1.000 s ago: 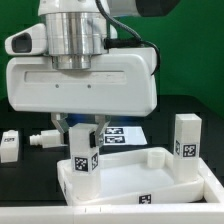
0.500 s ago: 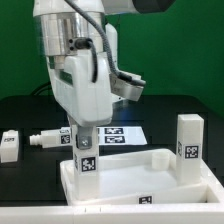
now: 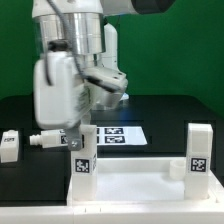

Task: Assemble desk

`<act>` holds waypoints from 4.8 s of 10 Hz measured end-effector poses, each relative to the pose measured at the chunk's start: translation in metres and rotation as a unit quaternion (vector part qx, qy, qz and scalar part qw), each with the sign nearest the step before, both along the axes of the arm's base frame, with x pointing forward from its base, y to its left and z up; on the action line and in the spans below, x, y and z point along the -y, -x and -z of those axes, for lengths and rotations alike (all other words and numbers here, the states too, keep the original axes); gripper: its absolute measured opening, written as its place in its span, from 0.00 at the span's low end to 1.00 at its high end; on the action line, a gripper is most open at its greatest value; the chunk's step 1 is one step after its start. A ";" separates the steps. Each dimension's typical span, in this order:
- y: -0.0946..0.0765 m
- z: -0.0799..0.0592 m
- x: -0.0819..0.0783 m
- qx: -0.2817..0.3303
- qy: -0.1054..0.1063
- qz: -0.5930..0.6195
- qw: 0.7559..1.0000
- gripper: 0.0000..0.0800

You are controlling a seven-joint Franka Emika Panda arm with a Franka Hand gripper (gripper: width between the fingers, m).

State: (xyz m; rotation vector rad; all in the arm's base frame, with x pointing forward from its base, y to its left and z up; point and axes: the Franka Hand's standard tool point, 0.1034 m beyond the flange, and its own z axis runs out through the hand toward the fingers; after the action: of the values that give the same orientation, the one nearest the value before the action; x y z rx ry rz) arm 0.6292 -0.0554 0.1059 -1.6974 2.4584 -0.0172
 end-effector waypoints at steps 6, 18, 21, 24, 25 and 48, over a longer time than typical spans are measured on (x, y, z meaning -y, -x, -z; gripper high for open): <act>0.001 -0.002 -0.002 0.000 -0.004 0.031 1.000 0.38; 0.045 -0.025 -0.069 -0.011 -0.010 -0.120 0.993 0.81; 0.045 -0.025 -0.069 -0.011 -0.010 -0.120 0.993 0.81; 0.068 -0.002 -0.071 -0.025 -0.010 -0.133 0.991 0.81; 0.076 0.009 -0.071 -0.037 -0.009 -0.132 0.991 0.81; 0.118 0.093 -0.098 -0.081 0.048 -0.119 0.988 0.08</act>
Offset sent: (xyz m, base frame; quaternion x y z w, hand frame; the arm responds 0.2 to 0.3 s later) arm 0.0000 0.0000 0.0000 0.0000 0.0000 0.0650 0.9979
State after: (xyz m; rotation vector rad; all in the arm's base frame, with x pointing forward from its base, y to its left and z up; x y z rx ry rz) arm 0.5108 0.0422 0.0125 -2.1013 2.3795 0.0325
